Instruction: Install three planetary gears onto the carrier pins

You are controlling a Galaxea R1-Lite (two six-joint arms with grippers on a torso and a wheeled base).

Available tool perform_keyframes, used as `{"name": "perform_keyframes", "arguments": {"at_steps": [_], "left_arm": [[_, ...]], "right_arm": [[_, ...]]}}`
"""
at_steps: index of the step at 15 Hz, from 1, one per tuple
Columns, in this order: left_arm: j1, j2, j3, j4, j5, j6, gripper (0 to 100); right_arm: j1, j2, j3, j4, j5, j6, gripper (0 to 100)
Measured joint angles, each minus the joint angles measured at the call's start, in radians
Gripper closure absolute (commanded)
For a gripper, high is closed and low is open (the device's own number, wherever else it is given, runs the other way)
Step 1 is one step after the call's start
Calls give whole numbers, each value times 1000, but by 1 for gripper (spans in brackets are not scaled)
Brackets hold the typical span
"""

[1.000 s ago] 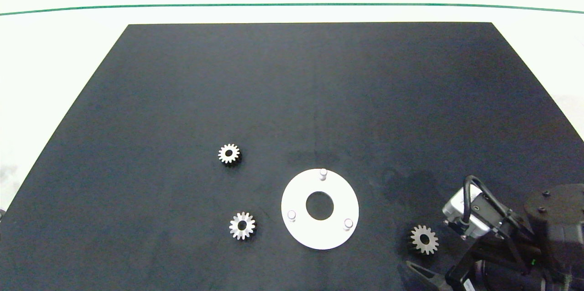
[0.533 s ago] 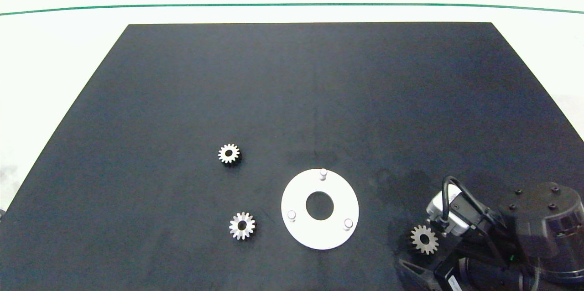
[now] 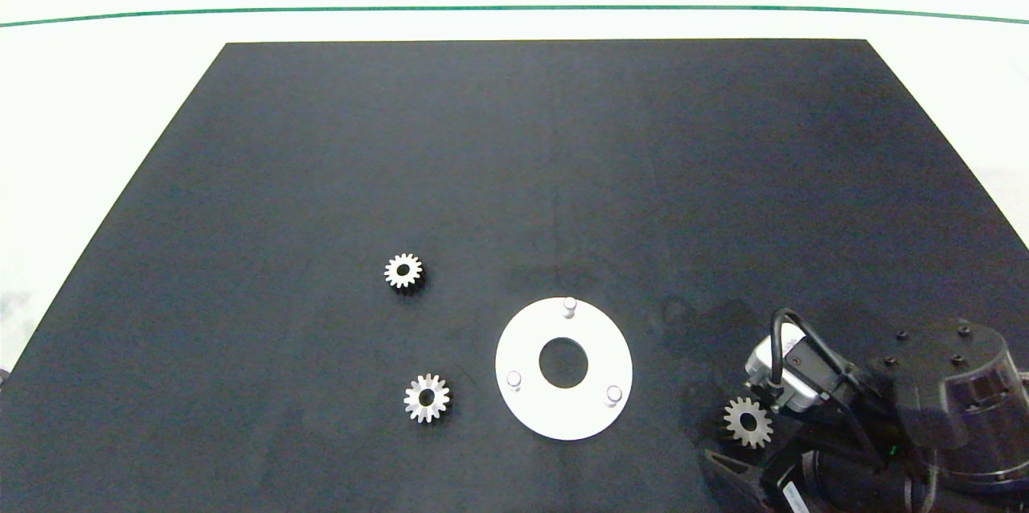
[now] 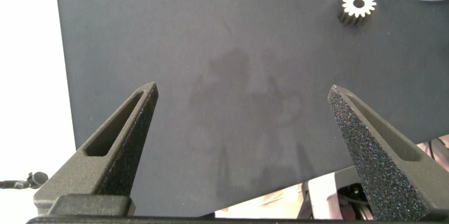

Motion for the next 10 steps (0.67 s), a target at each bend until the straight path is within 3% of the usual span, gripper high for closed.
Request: {"name": "perform_keyframes", "arguments": {"at_steps": [10], "left_arm": [[-3, 0, -18, 0, 0, 0, 0]], "right_arm": [[-24, 24, -8, -26, 3, 2, 49]]}}
